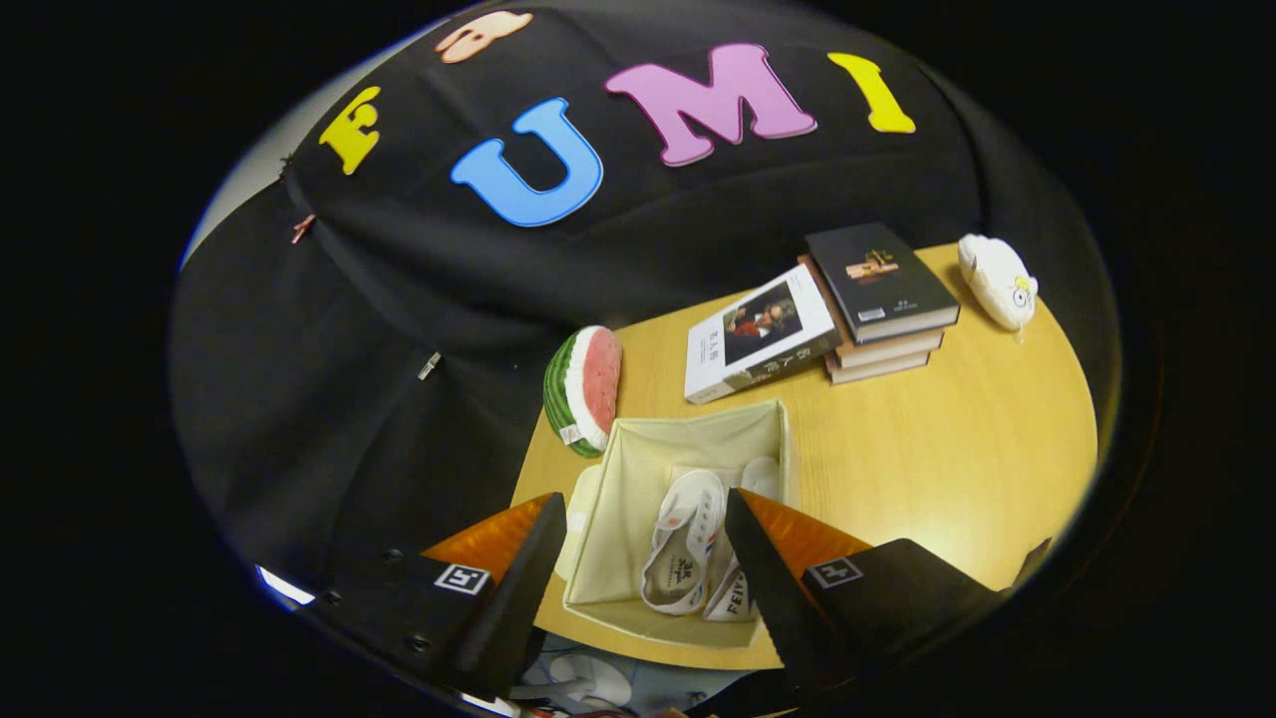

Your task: Open the storage box then place both shoes into the box .Put the left shoe in first, then the right shoe, with the right side of both shoes facing outward in a uniform manner.

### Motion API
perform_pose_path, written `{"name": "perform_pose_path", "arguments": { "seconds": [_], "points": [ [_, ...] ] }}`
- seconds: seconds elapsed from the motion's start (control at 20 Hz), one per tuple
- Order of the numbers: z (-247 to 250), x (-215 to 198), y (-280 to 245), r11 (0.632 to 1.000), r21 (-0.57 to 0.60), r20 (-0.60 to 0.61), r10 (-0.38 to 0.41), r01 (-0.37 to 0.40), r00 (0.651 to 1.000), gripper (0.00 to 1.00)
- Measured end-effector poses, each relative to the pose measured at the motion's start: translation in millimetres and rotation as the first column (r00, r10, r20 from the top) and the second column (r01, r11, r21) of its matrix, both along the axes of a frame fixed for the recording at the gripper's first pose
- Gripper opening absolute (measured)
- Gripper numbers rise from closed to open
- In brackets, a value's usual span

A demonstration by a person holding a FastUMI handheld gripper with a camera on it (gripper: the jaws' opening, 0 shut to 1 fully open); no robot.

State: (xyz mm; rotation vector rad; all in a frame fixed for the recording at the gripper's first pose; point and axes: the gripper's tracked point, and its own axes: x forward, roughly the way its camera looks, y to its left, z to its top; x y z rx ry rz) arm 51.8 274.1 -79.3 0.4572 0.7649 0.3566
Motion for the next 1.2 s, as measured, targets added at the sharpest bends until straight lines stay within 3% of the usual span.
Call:
{"name": "perform_pose_path", "arguments": {
  "seconds": [0.2, 0.35, 0.7, 0.9, 1.0, 1.2],
  "points": [
    [41.0, 3.1, -41.2, 0.994, -0.095, 0.176, -0.028, 0.045, 0.984, 0.99],
    [72.3, 9.5, -84.2, 0.984, -0.116, 0.291, -0.098, 0.137, 0.952, 0.99],
    [107.2, 20.4, -234.0, 0.921, -0.187, 0.493, -0.214, 0.343, 0.843, 0.99],
    [120.5, 17.9, -334.3, 0.843, -0.271, 0.635, -0.206, 0.465, 0.745, 0.99],
    [116.0, 15.2, -360.7, 0.822, -0.303, 0.675, -0.172, 0.482, 0.717, 0.98],
    [97.2, 8.9, -376.7, 0.855, -0.294, 0.687, -0.122, 0.428, 0.716, 0.98]
  ]
}}
